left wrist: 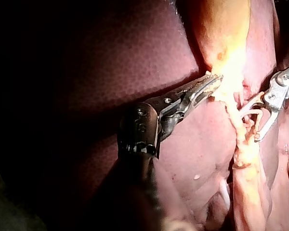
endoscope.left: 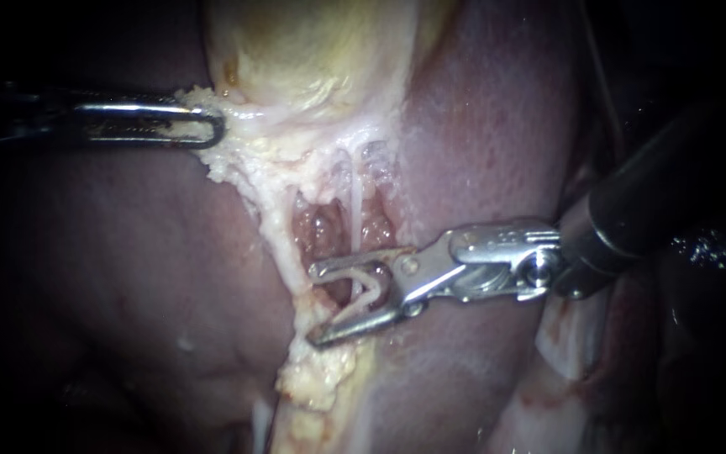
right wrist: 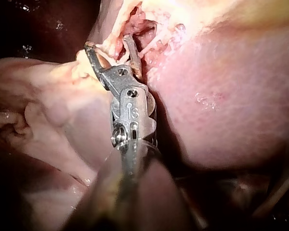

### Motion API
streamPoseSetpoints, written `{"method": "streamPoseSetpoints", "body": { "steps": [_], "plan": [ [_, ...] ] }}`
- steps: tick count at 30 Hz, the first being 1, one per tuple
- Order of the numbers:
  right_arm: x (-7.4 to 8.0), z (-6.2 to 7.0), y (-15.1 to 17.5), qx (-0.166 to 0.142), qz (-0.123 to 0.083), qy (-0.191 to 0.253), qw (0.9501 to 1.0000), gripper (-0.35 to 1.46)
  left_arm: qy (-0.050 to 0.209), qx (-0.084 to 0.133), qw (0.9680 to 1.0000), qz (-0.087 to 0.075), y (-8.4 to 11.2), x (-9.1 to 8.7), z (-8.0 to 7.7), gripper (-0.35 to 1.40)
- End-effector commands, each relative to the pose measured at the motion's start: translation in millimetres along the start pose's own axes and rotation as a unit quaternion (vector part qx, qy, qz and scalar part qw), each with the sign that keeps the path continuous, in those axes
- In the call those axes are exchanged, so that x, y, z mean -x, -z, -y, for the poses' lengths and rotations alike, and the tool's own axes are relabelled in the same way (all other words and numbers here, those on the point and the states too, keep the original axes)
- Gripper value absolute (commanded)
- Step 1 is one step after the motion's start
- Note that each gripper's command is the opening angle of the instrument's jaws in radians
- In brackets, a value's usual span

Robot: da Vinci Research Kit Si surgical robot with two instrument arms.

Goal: Clipping first clip left tube

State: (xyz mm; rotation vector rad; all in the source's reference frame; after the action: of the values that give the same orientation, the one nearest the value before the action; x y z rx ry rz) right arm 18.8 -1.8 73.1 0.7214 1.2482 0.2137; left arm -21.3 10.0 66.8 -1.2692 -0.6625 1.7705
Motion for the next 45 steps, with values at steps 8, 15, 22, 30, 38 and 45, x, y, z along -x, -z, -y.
{"method": "streamPoseSetpoints", "body": {
  "steps": [8, 15, 22, 30, 38, 45],
  "plan": [
    [-1.0, 0.5, -2.5, -0.029, -0.039, -0.015, 0.9987, 0.49, 0.000, 0.000, 1.0000, 0.000, -0.1, 0.0, 0.0, -0.35],
    [-1.8, 1.0, -4.5, -0.054, -0.063, -0.033, 0.9960, 0.49, 0.000, -0.001, 1.0000, -0.001, -0.4, 0.0, 0.0, -0.35],
    [-2.4, 0.8, -6.0, -0.079, -0.071, -0.040, 0.9936, 0.48, 0.000, -0.001, 1.0000, -0.001, -0.5, 0.0, 0.0, -0.35],
    [-2.5, 1.1, -5.9, -0.068, -0.075, -0.041, 0.9940, 0.48, 0.000, -0.001, 1.0000, 0.000, -0.4, 0.1, 0.2, -0.35],
    [-3.4, 4.1, -4.3, -0.090, -0.072, -0.040, 0.9925, 0.48, -0.001, 0.000, 1.0000, 0.000, -0.1, 0.1, 0.6, -0.35],
    [-3.8, 5.6, -4.2, -0.106, -0.068, -0.041, 0.9912, 0.43, -0.001, 0.000, 1.0000, 0.000, -0.1, 0.1, 0.6, -0.35]
  ]
}}
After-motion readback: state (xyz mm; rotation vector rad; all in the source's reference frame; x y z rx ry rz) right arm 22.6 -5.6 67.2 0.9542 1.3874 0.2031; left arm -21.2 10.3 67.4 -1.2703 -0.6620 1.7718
